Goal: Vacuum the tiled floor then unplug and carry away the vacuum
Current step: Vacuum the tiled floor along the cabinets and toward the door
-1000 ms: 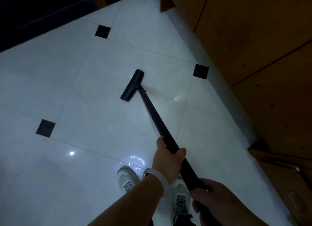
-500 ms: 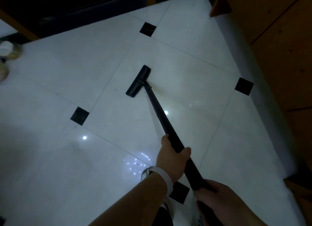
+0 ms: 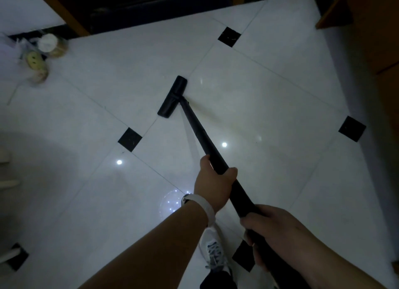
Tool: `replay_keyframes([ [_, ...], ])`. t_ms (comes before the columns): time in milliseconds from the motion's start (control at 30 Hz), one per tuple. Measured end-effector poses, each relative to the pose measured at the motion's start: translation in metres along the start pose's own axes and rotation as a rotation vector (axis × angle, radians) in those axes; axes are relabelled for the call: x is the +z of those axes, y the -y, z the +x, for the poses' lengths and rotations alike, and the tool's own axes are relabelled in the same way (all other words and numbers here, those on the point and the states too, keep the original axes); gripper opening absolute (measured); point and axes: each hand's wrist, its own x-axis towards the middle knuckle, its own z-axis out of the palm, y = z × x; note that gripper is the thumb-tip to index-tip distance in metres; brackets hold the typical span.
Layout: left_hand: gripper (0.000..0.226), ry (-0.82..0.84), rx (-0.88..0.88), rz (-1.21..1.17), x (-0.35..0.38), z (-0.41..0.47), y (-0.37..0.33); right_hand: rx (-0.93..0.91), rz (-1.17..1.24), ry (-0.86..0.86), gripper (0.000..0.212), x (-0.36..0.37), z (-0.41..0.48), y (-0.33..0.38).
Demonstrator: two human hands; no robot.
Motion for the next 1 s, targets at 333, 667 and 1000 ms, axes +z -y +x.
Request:
replay_keyframes([
  [333, 0.068, -0.051, -0.017, -0.049, -0.046, 0.010, 0.003, 0.018, 0.036, 0.029, 0.025, 0.037, 0.015, 0.024],
  [667, 0.070, -0.061, -0.026, -0.039, -0.042, 0.001, 0.010, -0.003, -0.037, 0.021, 0.026, 0.034, 0.015, 0.014],
  [1000, 0.072, -0.074, -0.070, -0.080, 0.010, -0.042, 0.013, 0.022, -0.062, 0.081, 0.013, -0.014, -0.023, -0.012],
])
